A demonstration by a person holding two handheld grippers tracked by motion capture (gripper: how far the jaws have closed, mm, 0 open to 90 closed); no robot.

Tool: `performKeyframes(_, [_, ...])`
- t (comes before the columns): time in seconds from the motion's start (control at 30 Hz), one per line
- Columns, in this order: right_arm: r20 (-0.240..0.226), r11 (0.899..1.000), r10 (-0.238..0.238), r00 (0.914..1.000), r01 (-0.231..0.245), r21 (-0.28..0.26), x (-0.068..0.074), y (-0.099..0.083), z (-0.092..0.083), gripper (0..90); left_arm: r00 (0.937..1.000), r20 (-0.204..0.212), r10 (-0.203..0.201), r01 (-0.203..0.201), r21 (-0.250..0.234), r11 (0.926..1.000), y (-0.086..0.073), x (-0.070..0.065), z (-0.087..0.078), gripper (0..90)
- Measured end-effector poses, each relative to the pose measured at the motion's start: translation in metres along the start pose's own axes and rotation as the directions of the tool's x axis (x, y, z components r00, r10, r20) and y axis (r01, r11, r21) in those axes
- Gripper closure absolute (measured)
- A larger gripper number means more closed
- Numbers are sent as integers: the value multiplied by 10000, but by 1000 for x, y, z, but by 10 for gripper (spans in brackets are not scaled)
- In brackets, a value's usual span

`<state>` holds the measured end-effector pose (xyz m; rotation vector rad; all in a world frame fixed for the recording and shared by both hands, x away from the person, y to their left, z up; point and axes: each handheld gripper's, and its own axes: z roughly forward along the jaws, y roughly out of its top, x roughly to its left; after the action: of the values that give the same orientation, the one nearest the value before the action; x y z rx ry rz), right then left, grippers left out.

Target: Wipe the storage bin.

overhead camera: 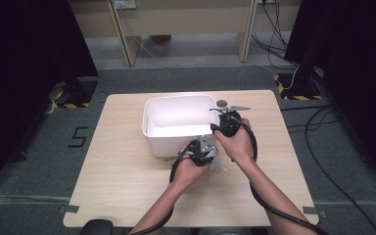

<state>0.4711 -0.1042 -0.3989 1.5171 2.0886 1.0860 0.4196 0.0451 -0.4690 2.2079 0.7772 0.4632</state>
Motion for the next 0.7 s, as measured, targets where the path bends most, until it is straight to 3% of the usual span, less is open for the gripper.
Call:
performKeyframes(0.17, [-31, 10000, 47, 10000, -47, 27, 0, 0, 0, 631, 9996, -276, -8, 16, 277, 9996, -13, 15, -33, 735])
performKeyframes(0.37, [-44, 9998, 164, 9999, -164, 77, 0, 1, 3, 602, 9982, -477, -350, 366, 343, 9987, -34, 27, -61, 734])
performKeyframes(0.47, [5, 9998, 176, 9998, -176, 107, 0, 1, 6, 600, 9945, -826, -646, 673, 300, 9973, -54, 39, -86, 735])
performKeyframes(0.7, [184, 9995, -101, 9998, 96, 296, -1, 5, 8, 659, 9824, -1363, -1281, 1299, 45, 9915, -81, 58, -126, 734])
